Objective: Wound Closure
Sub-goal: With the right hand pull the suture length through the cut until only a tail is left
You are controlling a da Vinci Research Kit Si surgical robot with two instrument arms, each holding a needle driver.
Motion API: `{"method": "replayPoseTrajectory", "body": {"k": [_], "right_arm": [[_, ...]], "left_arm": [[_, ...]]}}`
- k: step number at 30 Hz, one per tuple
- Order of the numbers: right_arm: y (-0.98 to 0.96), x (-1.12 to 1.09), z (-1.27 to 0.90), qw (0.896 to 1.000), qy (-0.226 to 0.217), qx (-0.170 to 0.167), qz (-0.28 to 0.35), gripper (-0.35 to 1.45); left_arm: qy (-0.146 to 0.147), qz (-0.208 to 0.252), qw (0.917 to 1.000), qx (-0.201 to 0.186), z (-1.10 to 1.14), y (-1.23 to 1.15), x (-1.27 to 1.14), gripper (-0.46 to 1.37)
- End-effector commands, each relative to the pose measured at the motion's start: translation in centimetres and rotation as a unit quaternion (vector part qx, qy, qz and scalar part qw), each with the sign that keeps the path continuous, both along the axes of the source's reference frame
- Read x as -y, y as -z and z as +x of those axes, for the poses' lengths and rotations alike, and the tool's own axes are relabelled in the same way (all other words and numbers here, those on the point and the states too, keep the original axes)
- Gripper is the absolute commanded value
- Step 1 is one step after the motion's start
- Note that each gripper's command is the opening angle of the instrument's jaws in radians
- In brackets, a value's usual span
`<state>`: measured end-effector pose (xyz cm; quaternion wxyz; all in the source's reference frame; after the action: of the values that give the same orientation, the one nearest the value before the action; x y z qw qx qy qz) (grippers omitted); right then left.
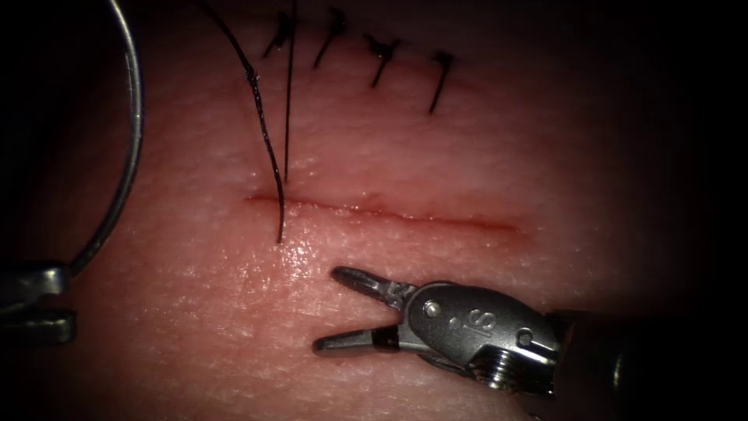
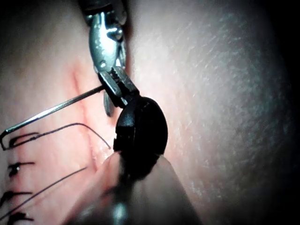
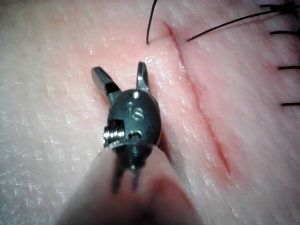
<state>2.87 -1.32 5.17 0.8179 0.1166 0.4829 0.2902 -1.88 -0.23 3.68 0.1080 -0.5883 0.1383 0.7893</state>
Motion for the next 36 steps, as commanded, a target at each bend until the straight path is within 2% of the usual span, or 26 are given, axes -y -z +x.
{"method": "replayPoseTrajectory", "body": {"k": [1, 11, 20, 27, 30, 32, 34, 36], "right_arm": [[-0.02, -0.01, 0.01, 1.000, -0.002, 0.002, -0.001, 0.78], [-0.23, -0.14, 0.14, 1.000, -0.013, 0.014, -0.021, 0.77], [-0.40, -0.18, 0.33, 1.000, -0.009, 0.009, -0.022, 0.77], [-0.46, -0.19, 0.48, 1.000, -0.006, 0.005, -0.020, 0.75], [-0.49, -0.19, 0.52, 1.000, -0.004, 0.004, -0.021, 0.56], [-0.51, -0.19, 0.53, 1.000, -0.004, 0.005, -0.022, 0.25], [-0.52, -0.19, 0.53, 1.000, -0.005, 0.005, -0.023, -0.35], [-0.53, -0.20, 0.53, 1.000, -0.005, 0.005, -0.023, -0.35]], "left_arm": [[-0.006, 0.002, 1.0000, -0.002, 0.01, -0.03, 0.02, -0.35], [-0.004, 0.018, 0.9998, -0.008, 0.08, -0.32, 0.19, -0.35], [0.002, 0.037, 0.9992, -0.015, 0.17, -0.53, 0.30, -0.35], [0.004, 0.044, 0.9989, -0.016, 0.18, -0.57, 0.33, -0.35], [0.004, 0.044, 0.9989, -0.017, 0.18, -0.56, 0.33, -0.35], [0.004, 0.044, 0.9989, -0.017, 0.18, -0.56, 0.34, -0.35], [0.004, 0.044, 0.9989, -0.017, 0.18, -0.56, 0.34, -0.35], [0.005, 0.044, 0.9989, -0.017, 0.18, -0.56, 0.34, -0.35]]}}
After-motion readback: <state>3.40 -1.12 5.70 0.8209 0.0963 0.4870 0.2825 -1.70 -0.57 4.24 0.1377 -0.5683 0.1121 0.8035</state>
